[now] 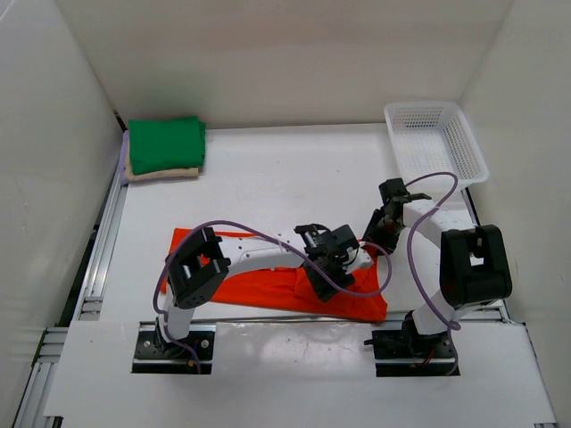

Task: Fold and stack the t-shirts
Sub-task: Fold the other side of the tshirt into a rectangle

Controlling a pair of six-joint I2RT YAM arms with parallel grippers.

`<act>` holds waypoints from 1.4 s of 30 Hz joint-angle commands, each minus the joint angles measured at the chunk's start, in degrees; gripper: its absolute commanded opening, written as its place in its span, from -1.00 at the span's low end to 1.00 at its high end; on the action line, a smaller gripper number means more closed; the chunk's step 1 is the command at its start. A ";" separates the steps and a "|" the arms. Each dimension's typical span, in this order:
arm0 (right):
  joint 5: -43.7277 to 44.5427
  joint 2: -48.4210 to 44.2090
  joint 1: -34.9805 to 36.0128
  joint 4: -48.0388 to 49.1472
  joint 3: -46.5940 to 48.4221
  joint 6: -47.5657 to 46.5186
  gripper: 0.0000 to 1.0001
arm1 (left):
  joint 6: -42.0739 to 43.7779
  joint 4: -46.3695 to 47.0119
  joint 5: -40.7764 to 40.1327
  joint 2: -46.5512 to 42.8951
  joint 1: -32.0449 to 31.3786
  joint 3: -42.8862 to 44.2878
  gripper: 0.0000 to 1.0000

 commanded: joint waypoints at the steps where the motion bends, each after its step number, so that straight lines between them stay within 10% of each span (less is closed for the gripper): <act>1: 1.15 0.93 -0.13 -0.94 2.53 -1.25 0.03 | 0.01 2.75 0.92 -0.80 0.07 -2.04 0.33; 7: 1.86 0.22 -0.13 0.54 0.51 -1.25 0.02 | 0.01 3.90 2.06 0.33 0.07 -2.57 0.33; 20: 0.19 0.14 -1.52 2.31 3.49 -1.78 -0.98 | 0.01 3.90 3.91 0.87 0.07 -4.86 0.33; 35: -7.11 4.80 -5.31 5.29 9.28 3.41 -1.00 | 0.01 3.90 4.43 1.39 0.07 -5.39 0.35; 42: -8.96 5.51 -4.26 6.35 10.61 0.60 -0.49 | 0.01 2.23 3.91 0.87 0.07 0.32 0.47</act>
